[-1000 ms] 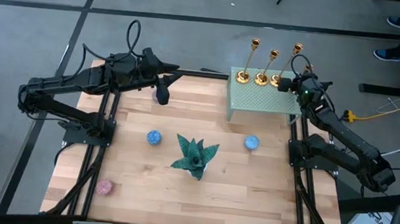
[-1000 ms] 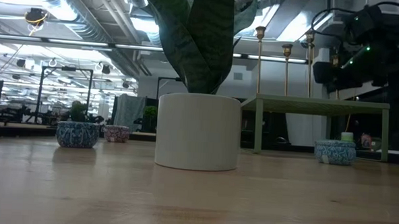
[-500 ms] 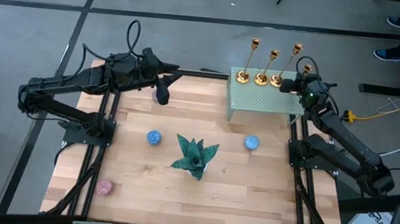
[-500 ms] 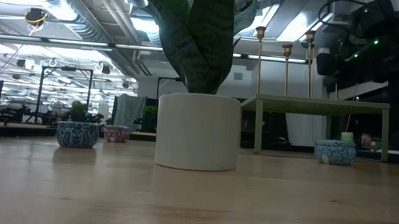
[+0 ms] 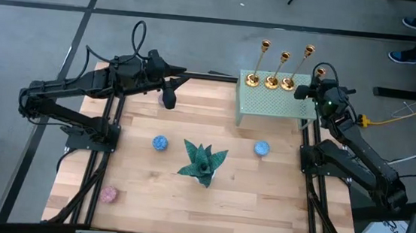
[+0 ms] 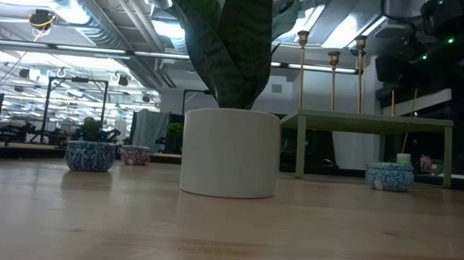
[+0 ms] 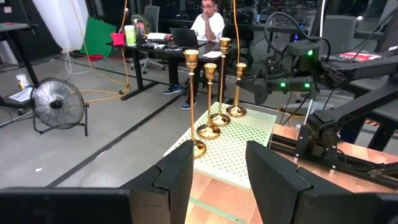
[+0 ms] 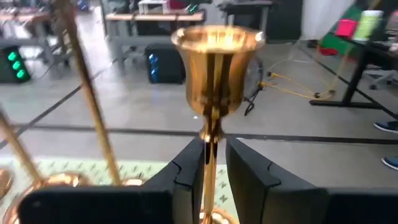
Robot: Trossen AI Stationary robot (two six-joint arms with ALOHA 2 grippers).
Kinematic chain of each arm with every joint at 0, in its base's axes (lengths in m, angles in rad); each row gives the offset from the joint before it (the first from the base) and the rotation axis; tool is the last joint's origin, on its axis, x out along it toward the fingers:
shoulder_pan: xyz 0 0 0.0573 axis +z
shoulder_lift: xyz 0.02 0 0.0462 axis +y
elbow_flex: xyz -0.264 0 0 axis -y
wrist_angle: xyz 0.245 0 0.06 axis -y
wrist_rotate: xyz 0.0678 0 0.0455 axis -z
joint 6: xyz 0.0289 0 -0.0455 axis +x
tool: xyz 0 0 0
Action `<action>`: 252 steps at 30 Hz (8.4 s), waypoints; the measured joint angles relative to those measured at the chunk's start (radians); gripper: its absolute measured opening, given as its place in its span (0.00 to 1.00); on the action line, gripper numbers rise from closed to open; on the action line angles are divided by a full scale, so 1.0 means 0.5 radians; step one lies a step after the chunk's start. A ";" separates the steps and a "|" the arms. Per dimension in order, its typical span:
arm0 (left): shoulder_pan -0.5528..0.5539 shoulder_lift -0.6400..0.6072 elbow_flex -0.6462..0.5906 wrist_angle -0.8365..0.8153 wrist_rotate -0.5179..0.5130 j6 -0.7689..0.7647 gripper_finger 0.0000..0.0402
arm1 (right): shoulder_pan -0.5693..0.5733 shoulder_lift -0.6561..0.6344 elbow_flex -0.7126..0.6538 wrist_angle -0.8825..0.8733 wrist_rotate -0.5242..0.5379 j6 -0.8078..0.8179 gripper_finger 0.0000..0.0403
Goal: Stock candles and holders on shelf
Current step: Align the gold candle holder with the other gold candle holders on the shelf, then put the red scented candle on the shelf
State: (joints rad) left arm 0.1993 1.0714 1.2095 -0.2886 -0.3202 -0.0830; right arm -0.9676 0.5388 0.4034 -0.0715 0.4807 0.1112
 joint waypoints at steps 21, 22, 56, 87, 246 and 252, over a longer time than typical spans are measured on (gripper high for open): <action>0.000 0.000 0.000 0.000 0.000 -0.015 0.36 | 0.001 -0.140 0.118 -0.405 -0.006 0.033 0.62; 0.000 0.000 0.000 0.000 0.000 -0.015 0.36 | 0.001 -0.160 0.152 -0.517 -0.020 0.086 0.62; 0.000 0.000 0.000 -0.001 0.000 -0.001 0.36 | 0.019 0.082 0.395 -1.392 -0.377 0.703 0.01; 0.000 0.000 0.000 -0.001 0.000 0.000 0.36 | -0.047 0.556 0.393 -1.116 -0.340 0.491 0.01; 1.028 1.491 0.078 -1.374 0.466 -0.013 0.71 | 1.527 0.768 0.394 0.539 -1.551 0.973 0.46; 0.983 1.140 0.078 -1.285 0.648 0.083 0.71 | 1.528 0.768 0.394 0.566 -1.500 0.851 0.46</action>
State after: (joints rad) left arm 0.6907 1.6414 1.2484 -0.9309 0.0036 -0.0413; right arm -0.2035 0.9230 0.6003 0.2115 -0.2694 0.5365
